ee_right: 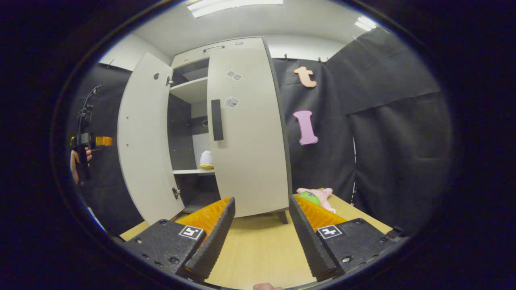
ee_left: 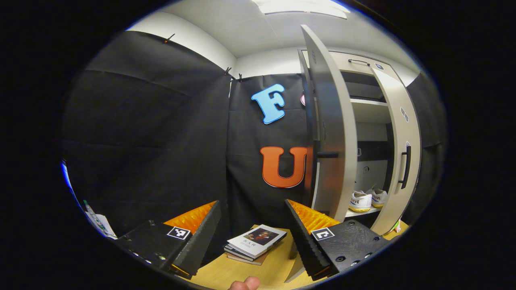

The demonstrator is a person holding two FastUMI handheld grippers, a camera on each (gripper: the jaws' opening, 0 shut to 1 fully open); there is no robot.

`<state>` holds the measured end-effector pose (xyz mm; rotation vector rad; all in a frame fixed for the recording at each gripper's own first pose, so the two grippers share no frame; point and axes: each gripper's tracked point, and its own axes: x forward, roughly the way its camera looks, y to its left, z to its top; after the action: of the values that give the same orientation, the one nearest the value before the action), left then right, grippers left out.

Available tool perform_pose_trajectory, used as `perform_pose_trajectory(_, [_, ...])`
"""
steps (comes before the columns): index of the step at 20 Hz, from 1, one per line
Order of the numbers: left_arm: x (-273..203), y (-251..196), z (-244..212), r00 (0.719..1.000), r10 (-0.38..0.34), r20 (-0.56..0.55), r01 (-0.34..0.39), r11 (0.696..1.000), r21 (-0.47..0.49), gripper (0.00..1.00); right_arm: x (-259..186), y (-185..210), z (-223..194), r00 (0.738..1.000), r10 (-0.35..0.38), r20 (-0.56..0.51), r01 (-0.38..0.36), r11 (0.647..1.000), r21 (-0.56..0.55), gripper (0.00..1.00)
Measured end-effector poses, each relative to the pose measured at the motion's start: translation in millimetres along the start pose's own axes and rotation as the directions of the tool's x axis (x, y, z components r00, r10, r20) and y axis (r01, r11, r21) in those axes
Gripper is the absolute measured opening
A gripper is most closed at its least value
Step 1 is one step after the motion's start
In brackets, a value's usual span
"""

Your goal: Grab one shoe with the right hand and put it into the shoe cabinet, grab the other shoe with the left hand and put it into the shoe cabinet; then close the right door with the right hand and the left door with the left hand.

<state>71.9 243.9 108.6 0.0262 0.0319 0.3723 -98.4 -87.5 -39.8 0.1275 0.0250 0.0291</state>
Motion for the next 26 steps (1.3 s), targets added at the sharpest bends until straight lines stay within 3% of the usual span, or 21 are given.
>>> perform_pose_trajectory(4, [28,-2,6,0.999,-0.024,-0.023,0.025,1.0,0.01,0.93,6,-15,-2,0.999,-0.048,-0.01,0.048,0.999,0.023,0.88])
perform_pose_trajectory(10, [32,-11,9,0.999,-0.029,-0.017,0.03,0.999,0.018,0.91,10,-31,4,0.995,-0.097,0.001,0.097,0.991,0.093,0.88])
perform_pose_trajectory(11, [31,-13,8,0.999,-0.038,-0.023,0.038,0.999,0.014,0.92,12,-33,6,0.994,-0.109,0.004,0.108,0.99,0.094,0.84])
perform_pose_trajectory(12, [31,-15,8,0.999,-0.045,-0.025,0.045,0.999,0.008,0.92,12,-35,8,0.994,-0.11,0.008,0.109,0.989,0.099,0.93])
perform_pose_trajectory(15, [26,-27,8,0.997,-0.07,-0.028,0.07,0.998,-0.011,0.92,15,-33,10,0.995,-0.103,0.014,0.101,0.99,0.103,0.93])
perform_pose_trajectory(26, [17,-131,8,0.959,-0.285,0.004,0.284,0.956,-0.072,0.92,9,-27,6,0.996,-0.09,-0.003,0.09,0.995,0.046,0.93])
